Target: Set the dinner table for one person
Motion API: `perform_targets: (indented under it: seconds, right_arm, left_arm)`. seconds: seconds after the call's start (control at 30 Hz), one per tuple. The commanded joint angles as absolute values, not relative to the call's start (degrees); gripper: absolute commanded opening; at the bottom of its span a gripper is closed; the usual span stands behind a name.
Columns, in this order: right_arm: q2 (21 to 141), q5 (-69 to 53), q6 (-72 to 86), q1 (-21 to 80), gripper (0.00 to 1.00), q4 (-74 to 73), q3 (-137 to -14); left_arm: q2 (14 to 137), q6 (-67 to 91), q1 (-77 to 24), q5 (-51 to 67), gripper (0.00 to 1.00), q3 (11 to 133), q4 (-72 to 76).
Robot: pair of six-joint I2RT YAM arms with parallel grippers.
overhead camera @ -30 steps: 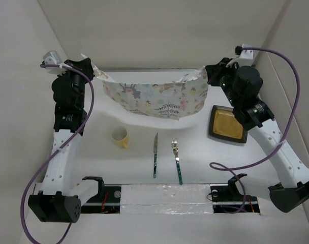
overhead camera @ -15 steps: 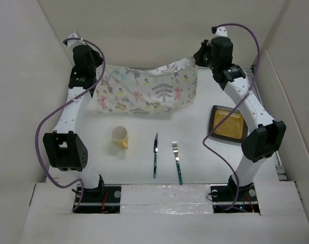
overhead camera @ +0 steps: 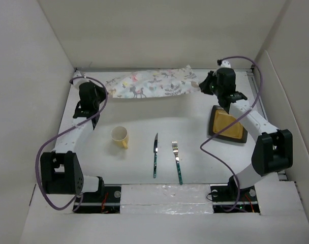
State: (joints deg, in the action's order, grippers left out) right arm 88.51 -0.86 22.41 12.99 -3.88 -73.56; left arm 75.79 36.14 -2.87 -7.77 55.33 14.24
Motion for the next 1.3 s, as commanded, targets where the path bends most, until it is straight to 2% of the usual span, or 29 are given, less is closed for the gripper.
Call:
perform_targets:
  seconds: [0.0, 0.13, 0.27, 0.33, 0.37, 0.4, 0.47, 0.5, 0.7, 1.0, 1.27]
  right_arm:
    - [89.2, -2.6, 25.3, 10.6, 0.0, 2.6, -66.5]
    - [89.9, -1.9, 24.9, 8.1, 0.0, 1.9, -61.0]
    - [89.7, -2.5, 26.2, 8.1, 0.0, 3.7, -57.0]
    - [89.5, -3.0, 27.0, 8.1, 0.0, 4.8, -54.1]
    - [89.4, -2.6, 27.2, 8.1, 0.0, 5.9, -53.3]
    - [89.5, -2.3, 27.2, 8.1, 0.0, 6.1, -52.6]
    - [90.5, -1.8, 27.0, 8.1, 0.0, 6.2, -51.8]
    - [90.8, -1.5, 27.2, 8.1, 0.0, 6.1, -51.8]
    - [89.1, 1.3, 28.1, 8.6, 0.0, 5.4, -50.9]
    - [86.0, 2.1, 29.2, 10.9, 0.0, 6.4, -43.1]
    - [79.3, 4.1, 28.9, 11.4, 0.0, 4.4, -38.3]
  left_arm:
    - [76.9, 42.0, -2.7, -3.8, 0.0, 47.8, 18.9]
    - [78.8, 46.3, -2.7, -0.4, 0.0, 38.4, 24.9]
    - [78.8, 46.8, -2.7, -0.3, 0.02, 35.9, 24.2]
    - [76.2, 46.1, -2.7, -1.1, 0.2, 34.1, 23.6]
    - [75.0, 46.0, -2.7, -2.3, 0.33, 33.4, 23.3]
    - [72.4, 45.9, -2.7, -2.8, 0.56, 32.5, 22.9]
    - [69.9, 46.0, -2.7, -4.5, 0.67, 32.0, 21.8]
    - [67.8, 46.2, -2.7, -5.4, 0.69, 31.6, 21.4]
    - [67.5, 46.4, -2.7, -13.0, 0.67, 31.4, 17.4]
    - [76.2, 47.5, -2.7, -12.4, 0.66, 34.2, 19.8]
    - [69.1, 49.3, -2.7, -12.7, 0.63, 32.9, 21.4]
